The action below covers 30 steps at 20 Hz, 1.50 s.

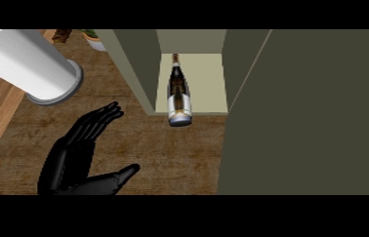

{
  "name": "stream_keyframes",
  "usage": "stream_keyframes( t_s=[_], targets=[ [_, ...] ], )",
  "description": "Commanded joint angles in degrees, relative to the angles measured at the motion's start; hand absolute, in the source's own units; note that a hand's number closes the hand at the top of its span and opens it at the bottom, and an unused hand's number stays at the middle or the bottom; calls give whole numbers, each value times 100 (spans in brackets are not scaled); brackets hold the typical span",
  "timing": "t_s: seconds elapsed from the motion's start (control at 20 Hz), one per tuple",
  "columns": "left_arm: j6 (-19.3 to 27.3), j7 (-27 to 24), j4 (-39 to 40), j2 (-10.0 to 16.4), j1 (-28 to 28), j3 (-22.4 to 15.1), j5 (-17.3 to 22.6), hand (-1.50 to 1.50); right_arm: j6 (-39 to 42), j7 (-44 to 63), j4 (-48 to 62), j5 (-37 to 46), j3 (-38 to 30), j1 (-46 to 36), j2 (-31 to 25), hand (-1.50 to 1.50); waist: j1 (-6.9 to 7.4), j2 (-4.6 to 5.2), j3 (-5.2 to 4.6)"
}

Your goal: Pick up the wine, place it into the cabinet and close the cabinet

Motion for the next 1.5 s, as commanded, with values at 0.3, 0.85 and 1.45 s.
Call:
stream_keyframes(
  t_s=[0.3, 0.85, 1.45],
  targets=[
    [-1446, -580, 8, 531, 911, 966, 596, 150, 521, 81, -775, -509, -606, 266, -466, 150, -13, 20, 7],
    [-2071, -519, -368, 923, 1428, 1668, 960, 150, 257, 910, -504, -750, 916, -684, -43, 150, 107, 29, 5],
    [-2644, -768, 200, 657, 1530, 1790, 768, 150, -940, 2435, 145, -181, 2128, -3321, 1486, 150, 95, 35, -6]
  ],
)
